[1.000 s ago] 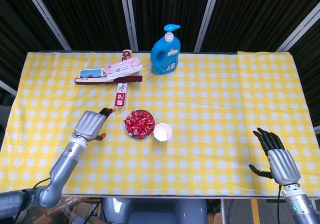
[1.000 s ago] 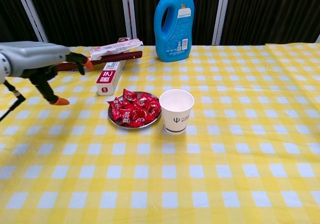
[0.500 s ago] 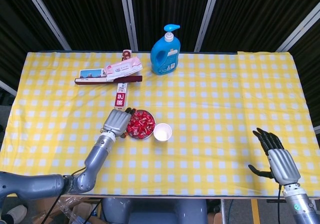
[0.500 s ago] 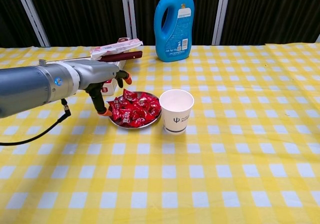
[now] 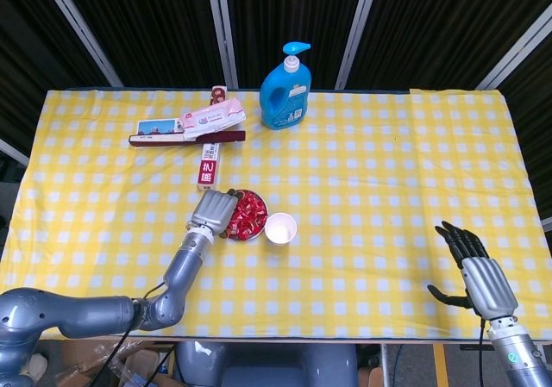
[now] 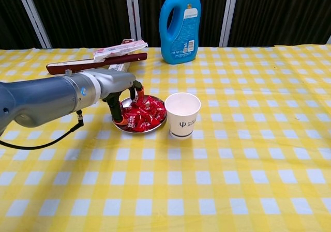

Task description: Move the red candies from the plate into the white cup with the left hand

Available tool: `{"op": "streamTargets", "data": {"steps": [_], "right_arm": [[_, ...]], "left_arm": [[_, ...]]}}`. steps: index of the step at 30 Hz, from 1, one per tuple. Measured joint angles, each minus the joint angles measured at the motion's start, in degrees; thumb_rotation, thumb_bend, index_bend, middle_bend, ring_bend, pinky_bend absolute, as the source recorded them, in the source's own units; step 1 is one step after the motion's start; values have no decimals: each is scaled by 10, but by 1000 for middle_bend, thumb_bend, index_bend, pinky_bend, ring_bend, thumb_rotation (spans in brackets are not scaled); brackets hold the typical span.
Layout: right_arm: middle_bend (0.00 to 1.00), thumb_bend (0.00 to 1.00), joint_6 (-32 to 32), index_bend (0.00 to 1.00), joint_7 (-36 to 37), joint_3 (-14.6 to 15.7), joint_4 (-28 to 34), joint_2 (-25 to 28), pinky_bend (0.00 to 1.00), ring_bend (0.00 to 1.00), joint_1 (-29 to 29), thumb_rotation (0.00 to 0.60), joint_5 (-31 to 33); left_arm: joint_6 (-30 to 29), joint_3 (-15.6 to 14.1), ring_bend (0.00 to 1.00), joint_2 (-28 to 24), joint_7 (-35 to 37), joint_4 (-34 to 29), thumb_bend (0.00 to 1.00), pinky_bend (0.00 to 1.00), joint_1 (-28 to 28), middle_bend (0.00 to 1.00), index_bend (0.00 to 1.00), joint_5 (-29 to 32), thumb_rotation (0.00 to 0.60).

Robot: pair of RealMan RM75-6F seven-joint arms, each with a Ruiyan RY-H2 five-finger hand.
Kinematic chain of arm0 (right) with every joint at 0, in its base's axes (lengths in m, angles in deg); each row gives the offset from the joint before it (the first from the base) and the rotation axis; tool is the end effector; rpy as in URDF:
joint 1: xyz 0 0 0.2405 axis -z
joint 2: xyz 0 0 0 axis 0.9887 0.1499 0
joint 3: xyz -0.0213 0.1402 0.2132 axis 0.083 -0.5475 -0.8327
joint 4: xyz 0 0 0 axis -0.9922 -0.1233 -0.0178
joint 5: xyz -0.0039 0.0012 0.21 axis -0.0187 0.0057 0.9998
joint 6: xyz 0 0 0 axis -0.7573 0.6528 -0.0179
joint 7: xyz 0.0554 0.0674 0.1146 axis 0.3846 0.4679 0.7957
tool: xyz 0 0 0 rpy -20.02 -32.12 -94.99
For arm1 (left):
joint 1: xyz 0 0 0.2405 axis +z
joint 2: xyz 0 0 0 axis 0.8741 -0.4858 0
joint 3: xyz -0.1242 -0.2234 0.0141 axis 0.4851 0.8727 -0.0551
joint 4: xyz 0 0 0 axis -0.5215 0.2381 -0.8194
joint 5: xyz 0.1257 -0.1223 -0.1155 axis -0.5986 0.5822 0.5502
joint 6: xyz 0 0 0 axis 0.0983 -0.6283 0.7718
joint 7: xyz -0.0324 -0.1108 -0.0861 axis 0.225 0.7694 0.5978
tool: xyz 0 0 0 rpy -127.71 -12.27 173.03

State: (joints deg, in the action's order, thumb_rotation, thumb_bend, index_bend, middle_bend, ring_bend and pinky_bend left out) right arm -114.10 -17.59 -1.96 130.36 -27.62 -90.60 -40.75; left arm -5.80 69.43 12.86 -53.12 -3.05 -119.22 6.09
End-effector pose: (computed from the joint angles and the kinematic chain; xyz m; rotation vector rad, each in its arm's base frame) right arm -0.2906 -0.1895 0.1383 1.4833 -1.1962 1.0276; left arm -0.0821 0.3629 -0.0752 -1.9201 -0.9015 -0.5679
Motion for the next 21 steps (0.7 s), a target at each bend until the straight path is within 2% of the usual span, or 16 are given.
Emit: {"op": "streamTargets", "data": {"steps": [7,13,17,21], "right_arm": [[0,277,1,0,-1,0,1,0,0,0,0,600,1],[0,277,2,0,0,1,2,0,0,0,0,600,1],[0,277,2,0,1,1,3,1,0,0,-1,600,1],[0,277,2,0,4,2,3,2,0,0,-1,600,0]], "left_arm": [[1,-7,874,8,3,10,283,924,-11,283,262,6,600],[-3,-17,879,16,-5,24,312,926,-22,422,379,7,600],[-9,-24,885,21,-14,35,370,929,-28,529,455,1,600],[-19,-31,887,31,-18,55,426,934,-31,587,507,-10,600]]}}
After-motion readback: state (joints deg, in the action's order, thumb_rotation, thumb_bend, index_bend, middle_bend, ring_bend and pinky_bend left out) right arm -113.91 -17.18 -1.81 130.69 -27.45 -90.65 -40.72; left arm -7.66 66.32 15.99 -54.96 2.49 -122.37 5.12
